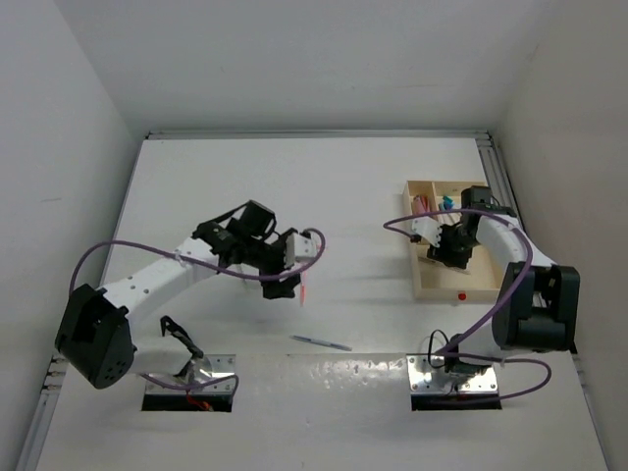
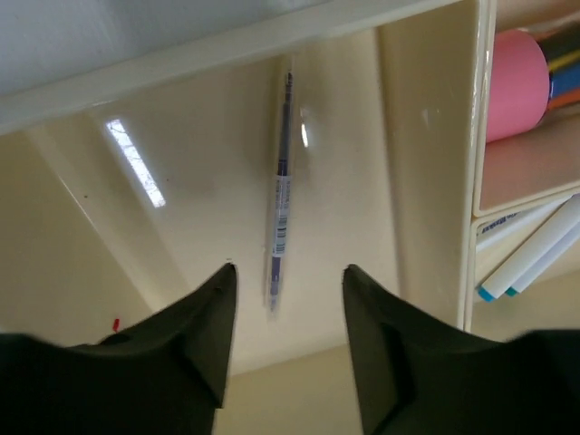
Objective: Sort the stationery into containers
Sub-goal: Place the stationery into the container, then grab a piece of stationery with the left arm
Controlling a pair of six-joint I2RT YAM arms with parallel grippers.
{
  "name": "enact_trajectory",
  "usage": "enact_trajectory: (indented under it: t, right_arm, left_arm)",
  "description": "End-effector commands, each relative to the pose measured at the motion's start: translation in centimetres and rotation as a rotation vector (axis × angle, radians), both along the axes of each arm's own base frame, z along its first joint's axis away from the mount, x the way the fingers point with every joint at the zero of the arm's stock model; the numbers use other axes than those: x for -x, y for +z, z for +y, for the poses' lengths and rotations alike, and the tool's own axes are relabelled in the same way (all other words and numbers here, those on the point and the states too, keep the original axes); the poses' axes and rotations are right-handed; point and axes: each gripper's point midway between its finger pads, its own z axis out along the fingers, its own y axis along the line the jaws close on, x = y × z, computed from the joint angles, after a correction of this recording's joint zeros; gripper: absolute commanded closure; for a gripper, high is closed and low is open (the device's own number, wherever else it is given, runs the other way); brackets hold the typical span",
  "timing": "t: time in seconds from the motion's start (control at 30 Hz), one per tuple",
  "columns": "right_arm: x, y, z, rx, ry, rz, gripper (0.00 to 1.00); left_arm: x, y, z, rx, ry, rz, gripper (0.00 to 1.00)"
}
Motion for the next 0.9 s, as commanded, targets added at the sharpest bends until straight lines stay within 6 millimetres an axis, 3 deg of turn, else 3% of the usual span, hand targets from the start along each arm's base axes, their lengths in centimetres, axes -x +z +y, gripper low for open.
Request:
enact_trajectory:
  t: [0.0, 0.07, 0.17, 0.2, 0.4, 0.63, 0.87]
  right_arm:
    - [-1.6, 0.6, -0.1, -0.015, -0.004, -0.052, 0.48]
    - [-1.7, 1.4, 0.1, -0.05, -0.049, -0.046, 0.45]
    - [-2.5, 5.1, 1.1, -0.16, -0.195, -0.064, 0.45]
    - [-2.0, 6.0, 2.0, -0.222, -0.217, -0.05, 0.46]
    - [-0.7, 12.6, 6.2, -0.506, -0.382, -0.099, 0.46]
    - [0.8, 15.1, 7.8, -0.62, -0.459, -0.122, 0.45]
    - [1.6, 15.4, 8.2, -0.647, -0.478, -0.11, 0.45]
  left_arm:
    - [2.6, -1.1, -1.3, -0.039, -0.135, -0.062, 0.15]
    - [3.5, -2.6, -1.6, -0.078, -0.153, -0.074, 0.19]
    - [5.4, -3.6, -3.5, -0.08, -0.211, -0.093, 0.25]
    - [6.2, -3.7, -4.8, -0.065, -0.251, -0.109, 0.28]
    - [8.9, -6.1, -7.9, -0.115, -0.329, -0.134, 0.42]
    - [10.9, -8.5, -9.5, -0.161, -0.36, -0.143, 0.47]
    - [12.9, -10.5, -9.3, -0.195, -0.408, -0.139, 0.48]
